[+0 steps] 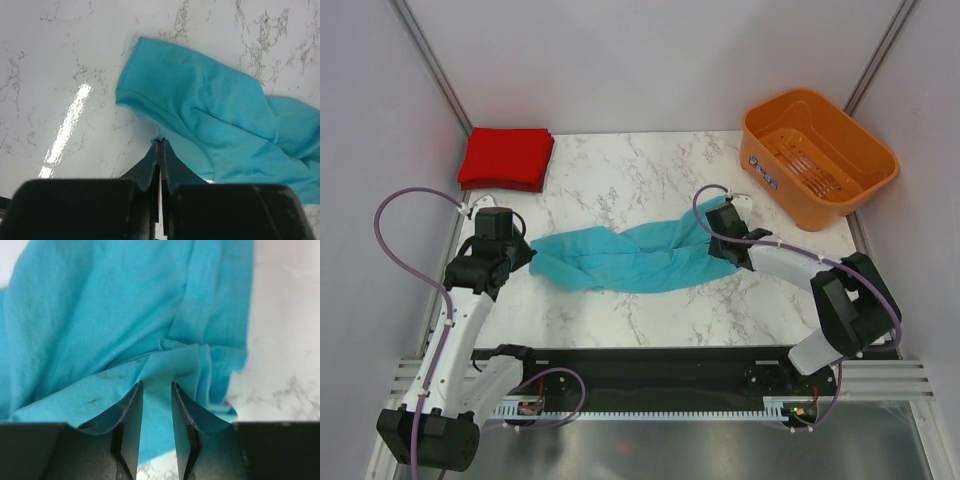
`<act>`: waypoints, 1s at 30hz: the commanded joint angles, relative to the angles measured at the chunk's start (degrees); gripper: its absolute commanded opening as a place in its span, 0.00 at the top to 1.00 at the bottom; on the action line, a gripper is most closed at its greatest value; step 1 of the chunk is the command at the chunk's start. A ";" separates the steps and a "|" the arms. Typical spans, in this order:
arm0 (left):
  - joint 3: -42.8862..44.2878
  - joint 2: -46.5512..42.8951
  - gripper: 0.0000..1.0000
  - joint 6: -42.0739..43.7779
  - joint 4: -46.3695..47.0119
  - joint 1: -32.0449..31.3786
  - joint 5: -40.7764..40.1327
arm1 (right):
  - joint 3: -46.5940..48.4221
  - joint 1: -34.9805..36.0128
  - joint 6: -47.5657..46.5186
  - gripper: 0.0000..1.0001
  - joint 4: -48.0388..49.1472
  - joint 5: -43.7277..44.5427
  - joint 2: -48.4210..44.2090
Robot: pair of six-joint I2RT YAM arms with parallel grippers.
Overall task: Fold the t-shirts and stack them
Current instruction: Flatten the tshirt out
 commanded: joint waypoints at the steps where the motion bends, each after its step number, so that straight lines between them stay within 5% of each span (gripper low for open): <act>1: -0.16 -0.34 0.98 1.56 2.10 0.16 -1.16 | 7.40 -0.03 5.67 0.62 -14.70 7.58 -5.31; 12: -0.51 -1.04 0.98 1.65 2.37 0.24 -0.19 | -2.86 -0.83 12.89 0.70 -19.16 4.87 -14.28; 30: -0.77 -1.92 0.98 1.83 2.37 0.15 -0.02 | -9.36 -3.81 14.83 0.69 -11.42 5.04 -6.20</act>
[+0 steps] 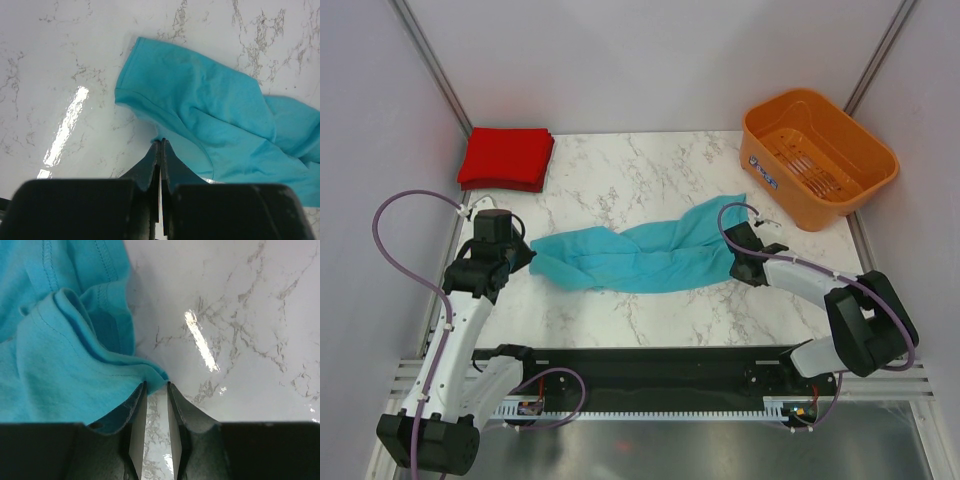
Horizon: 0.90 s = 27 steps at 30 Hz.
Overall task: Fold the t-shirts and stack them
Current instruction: Flatten the tshirt out
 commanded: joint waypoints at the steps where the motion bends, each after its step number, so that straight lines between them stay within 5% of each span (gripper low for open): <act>1: -0.12 -0.59 0.98 1.81 2.26 0.15 -0.17 | -1.65 -0.32 1.08 0.69 2.22 1.68 1.93; 8: -0.03 -0.32 0.98 1.54 2.26 0.15 0.18 | -3.41 -0.40 1.34 0.73 4.77 3.09 3.34; 16: 0.23 -0.76 0.98 1.11 2.35 0.24 0.36 | -2.62 -0.41 0.65 1.00 5.21 3.71 5.63; 22: 3.82 0.20 0.98 -0.65 3.05 0.15 2.55 | 2.64 0.12 -1.73 1.00 -0.84 3.79 -3.93; 27: 16.91 1.61 0.98 -0.65 2.79 0.16 4.48 | 15.53 0.21 -5.85 1.00 -12.34 5.81 -18.17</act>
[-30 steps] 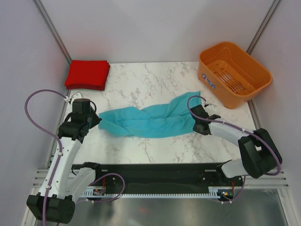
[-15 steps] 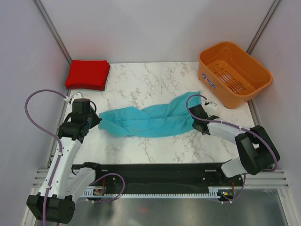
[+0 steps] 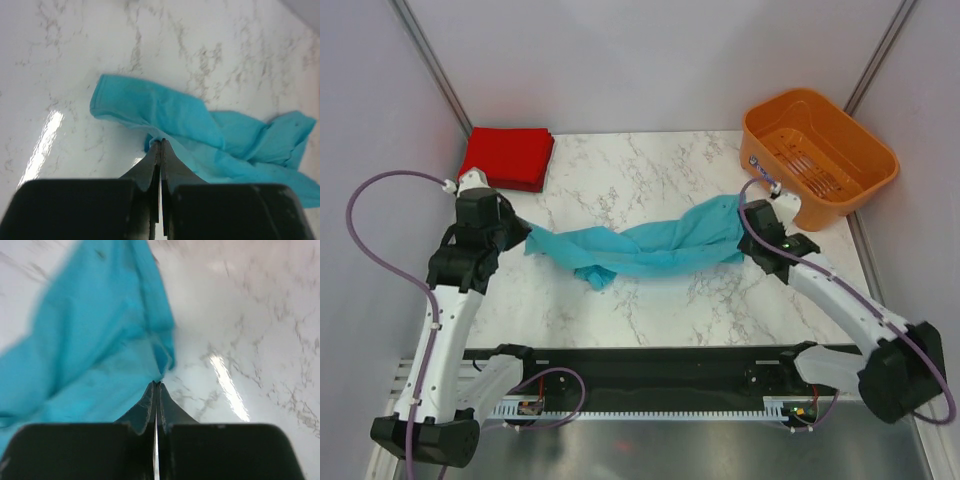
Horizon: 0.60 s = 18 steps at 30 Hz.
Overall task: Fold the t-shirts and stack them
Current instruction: Flatten the tshirt out
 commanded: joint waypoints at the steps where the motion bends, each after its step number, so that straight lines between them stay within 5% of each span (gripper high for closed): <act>1: 11.28 -0.55 0.98 -0.57 3.09 0.24 1.91 | 12.53 0.04 -3.96 1.00 -8.87 2.23 -12.05; 8: 29.55 -4.85 0.98 -5.21 0.81 0.15 6.20 | 33.78 0.12 -10.12 1.00 -16.61 -4.00 -24.91; 18: 47.33 -14.88 0.98 -14.36 0.98 0.15 11.82 | 43.39 -0.75 -3.80 1.00 -10.82 -16.20 -42.23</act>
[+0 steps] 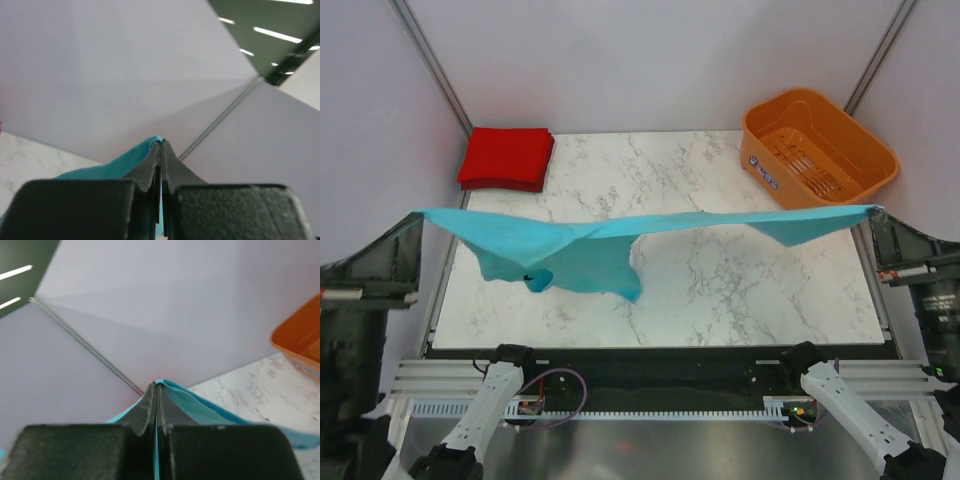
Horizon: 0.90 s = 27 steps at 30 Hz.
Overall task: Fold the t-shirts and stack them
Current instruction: Flatten the tshirt out
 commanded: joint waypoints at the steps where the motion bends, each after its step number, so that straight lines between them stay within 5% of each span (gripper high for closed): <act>1: 5.91 -0.24 0.98 -5.49 0.76 0.15 5.00 | 2.70 -1.02 2.85 1.00 0.99 -7.54 -1.80; 15: 10.51 5.64 0.98 3.73 0.85 0.15 5.89 | 7.90 -6.65 1.46 1.00 0.72 -8.79 3.98; 19: 0.07 11.78 0.98 10.58 5.22 0.15 0.90 | -2.87 -6.73 -0.57 1.00 4.84 -7.64 8.65; 27: -22.70 26.55 0.98 18.14 24.05 0.15 1.75 | -29.62 -6.82 -0.66 1.00 29.53 -3.70 18.82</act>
